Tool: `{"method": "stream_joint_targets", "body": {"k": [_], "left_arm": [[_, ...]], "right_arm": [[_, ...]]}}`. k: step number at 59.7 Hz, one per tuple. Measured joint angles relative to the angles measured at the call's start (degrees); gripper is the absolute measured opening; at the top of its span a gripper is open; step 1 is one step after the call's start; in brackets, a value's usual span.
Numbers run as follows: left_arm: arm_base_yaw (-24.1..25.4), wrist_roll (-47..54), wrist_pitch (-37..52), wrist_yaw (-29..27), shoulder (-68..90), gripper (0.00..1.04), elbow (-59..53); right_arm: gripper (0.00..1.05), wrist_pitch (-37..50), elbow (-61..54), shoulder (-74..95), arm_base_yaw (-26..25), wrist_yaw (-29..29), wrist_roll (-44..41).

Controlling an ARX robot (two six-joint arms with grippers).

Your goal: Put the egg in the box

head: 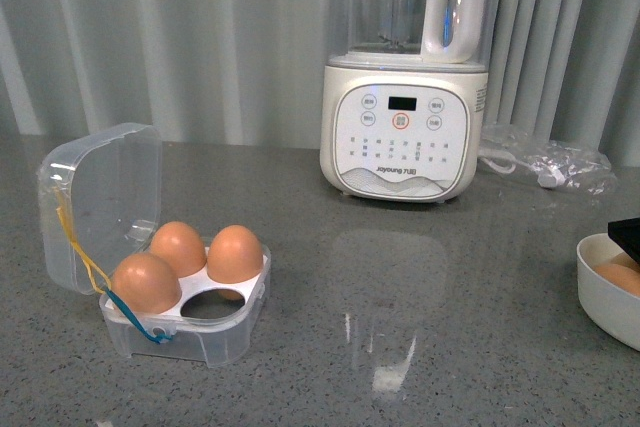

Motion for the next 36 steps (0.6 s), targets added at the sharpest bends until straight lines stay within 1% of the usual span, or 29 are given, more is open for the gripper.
{"method": "stream_joint_targets", "body": {"k": [20, 25, 36], "left_arm": [[0.0, 0.0, 0.0, 0.0, 0.0, 0.98, 0.0], [0.0, 0.0, 0.0, 0.0, 0.0, 0.98, 0.0], [0.0, 0.0, 0.0, 0.0, 0.0, 0.98, 0.0]], "right_arm": [[0.97, 0.4, 0.0, 0.8, -0.1, 0.0, -0.1], [0.86, 0.5, 0.0, 0.9, -0.1, 0.0, -0.2], [0.56, 0.5, 0.0, 0.9, -0.1, 0.0, -0.3]]}}
